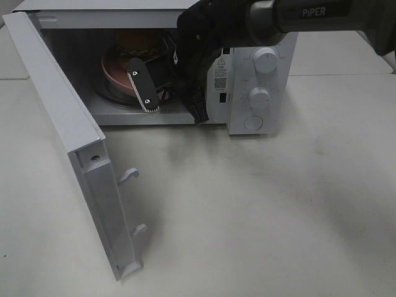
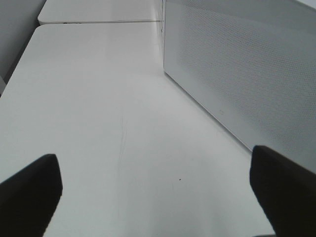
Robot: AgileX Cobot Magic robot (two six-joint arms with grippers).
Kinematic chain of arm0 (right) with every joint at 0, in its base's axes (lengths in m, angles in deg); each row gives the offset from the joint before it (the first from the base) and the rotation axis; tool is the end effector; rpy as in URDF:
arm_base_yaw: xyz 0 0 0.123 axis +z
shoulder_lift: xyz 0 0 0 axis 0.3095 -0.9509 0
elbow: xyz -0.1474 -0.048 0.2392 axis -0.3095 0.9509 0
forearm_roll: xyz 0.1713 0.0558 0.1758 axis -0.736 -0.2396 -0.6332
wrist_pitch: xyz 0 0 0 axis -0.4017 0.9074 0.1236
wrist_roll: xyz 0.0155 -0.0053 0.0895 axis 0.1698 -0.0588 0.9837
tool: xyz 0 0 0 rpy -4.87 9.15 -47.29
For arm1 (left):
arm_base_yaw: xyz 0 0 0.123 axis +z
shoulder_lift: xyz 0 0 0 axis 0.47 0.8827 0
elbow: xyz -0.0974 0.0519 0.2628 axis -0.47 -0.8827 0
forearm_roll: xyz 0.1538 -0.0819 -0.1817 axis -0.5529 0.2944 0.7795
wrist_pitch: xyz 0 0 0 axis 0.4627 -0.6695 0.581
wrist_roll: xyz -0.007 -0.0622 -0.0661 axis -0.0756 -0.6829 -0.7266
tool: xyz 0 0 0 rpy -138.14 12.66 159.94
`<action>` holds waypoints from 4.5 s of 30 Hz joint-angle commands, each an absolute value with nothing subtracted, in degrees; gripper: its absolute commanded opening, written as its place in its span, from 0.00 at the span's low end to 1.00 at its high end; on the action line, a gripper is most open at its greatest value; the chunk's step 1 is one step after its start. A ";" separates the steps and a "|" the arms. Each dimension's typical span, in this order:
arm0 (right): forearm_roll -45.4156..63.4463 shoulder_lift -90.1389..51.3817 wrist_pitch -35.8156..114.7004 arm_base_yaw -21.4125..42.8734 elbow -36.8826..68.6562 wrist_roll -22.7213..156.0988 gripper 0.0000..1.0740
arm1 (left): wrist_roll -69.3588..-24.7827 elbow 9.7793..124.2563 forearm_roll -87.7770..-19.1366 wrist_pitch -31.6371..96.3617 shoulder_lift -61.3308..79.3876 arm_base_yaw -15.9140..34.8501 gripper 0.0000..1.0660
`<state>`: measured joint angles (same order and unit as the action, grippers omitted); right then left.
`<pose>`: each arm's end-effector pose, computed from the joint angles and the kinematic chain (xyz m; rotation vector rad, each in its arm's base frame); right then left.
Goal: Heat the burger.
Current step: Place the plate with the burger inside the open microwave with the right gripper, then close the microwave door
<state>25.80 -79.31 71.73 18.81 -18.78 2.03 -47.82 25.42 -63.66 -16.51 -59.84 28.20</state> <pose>0.4132 0.2939 0.1811 -2.1320 1.2880 -0.5284 -0.0055 -0.0061 0.2785 0.0537 2.0210 -0.0564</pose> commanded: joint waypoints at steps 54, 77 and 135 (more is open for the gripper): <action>18.70 -71.69 59.18 18.69 -5.77 11.66 0.63 | -47.93 25.25 -63.60 -16.00 -61.22 28.09 0.92; 19.62 -55.36 58.89 18.64 12.74 23.00 0.77 | -47.93 25.25 -63.60 -16.00 -61.22 28.09 0.92; 18.98 -5.91 94.47 18.64 40.12 74.57 0.71 | -47.93 25.25 -63.60 -16.00 -61.22 28.09 0.92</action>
<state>19.21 -8.15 91.55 18.64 39.95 73.94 -47.82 25.42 -63.66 -16.51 -59.84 28.20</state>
